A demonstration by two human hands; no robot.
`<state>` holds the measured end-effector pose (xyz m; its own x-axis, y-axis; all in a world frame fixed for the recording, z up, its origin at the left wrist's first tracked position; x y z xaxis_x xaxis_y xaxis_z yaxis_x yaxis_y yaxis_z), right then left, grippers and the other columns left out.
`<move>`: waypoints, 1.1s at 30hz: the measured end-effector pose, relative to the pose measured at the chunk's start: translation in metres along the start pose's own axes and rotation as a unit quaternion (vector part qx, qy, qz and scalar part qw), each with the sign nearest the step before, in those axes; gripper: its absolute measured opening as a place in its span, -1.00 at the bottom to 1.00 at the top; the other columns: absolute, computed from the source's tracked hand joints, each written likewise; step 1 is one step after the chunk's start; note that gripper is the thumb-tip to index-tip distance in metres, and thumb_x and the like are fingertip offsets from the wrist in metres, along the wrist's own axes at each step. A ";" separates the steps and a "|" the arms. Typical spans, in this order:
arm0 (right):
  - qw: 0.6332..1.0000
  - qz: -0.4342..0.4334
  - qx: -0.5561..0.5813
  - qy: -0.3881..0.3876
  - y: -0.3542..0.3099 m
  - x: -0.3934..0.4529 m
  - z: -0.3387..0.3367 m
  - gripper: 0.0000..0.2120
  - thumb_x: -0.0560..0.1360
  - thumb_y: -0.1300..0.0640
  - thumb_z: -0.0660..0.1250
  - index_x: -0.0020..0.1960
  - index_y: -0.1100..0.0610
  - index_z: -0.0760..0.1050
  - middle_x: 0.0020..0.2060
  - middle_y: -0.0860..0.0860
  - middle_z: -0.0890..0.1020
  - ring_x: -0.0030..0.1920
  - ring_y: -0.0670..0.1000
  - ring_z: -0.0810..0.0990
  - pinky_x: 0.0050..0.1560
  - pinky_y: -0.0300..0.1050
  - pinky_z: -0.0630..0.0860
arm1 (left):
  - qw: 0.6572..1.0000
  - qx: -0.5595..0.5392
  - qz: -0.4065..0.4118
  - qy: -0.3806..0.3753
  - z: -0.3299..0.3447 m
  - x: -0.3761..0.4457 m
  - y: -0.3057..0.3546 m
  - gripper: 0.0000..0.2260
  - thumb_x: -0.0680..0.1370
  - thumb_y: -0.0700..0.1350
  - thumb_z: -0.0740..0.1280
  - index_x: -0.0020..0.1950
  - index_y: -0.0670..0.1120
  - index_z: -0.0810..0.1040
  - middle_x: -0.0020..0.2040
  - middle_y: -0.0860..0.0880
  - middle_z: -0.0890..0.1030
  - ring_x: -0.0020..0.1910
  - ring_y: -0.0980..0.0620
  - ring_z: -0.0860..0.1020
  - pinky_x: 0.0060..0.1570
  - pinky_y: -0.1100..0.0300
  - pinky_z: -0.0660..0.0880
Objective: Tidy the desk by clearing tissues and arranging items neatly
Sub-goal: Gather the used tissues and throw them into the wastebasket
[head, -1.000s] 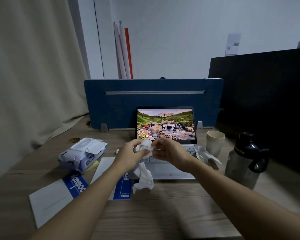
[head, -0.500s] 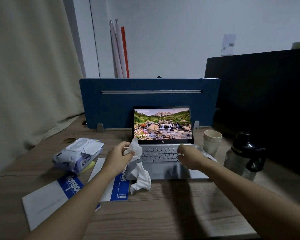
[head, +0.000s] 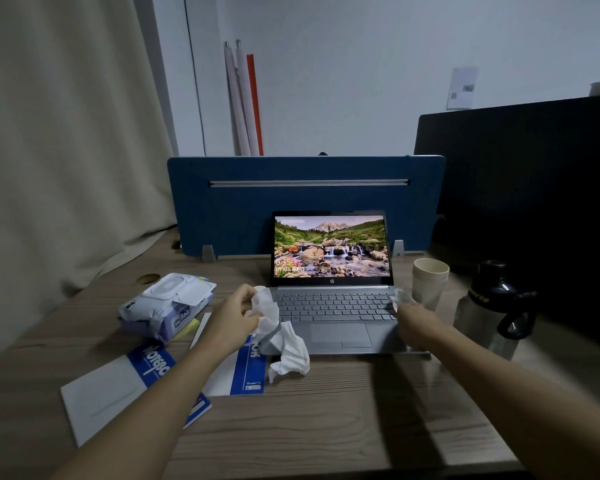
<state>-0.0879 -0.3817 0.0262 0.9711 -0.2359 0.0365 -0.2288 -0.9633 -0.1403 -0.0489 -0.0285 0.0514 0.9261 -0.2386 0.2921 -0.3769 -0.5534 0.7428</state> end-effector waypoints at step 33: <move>0.949 -0.230 0.215 0.012 -0.107 -0.028 -0.029 -0.46 0.44 0.44 0.13 0.33 0.09 0.52 0.37 0.07 0.51 0.30 0.08 0.51 0.26 -0.09 0.46 | 0.997 -0.041 -0.057 -0.024 0.010 0.002 -0.012 -0.47 0.45 0.12 0.13 0.32 -0.07 0.55 0.28 -0.07 0.57 0.24 0.00 0.48 0.07 0.17 0.35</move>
<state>-0.0922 -0.2753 0.0686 0.9586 0.1890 0.2129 0.2726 -0.8247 -0.4956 -0.0425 -0.0306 0.0374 0.9603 -0.2166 0.1756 -0.2650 -0.5132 0.8163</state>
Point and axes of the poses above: each hand's wrist, its own x-axis towards the middle knuckle, its own z-axis out of the palm, y = z × x, the point moved 1 cm from there along x, towards the middle knuckle
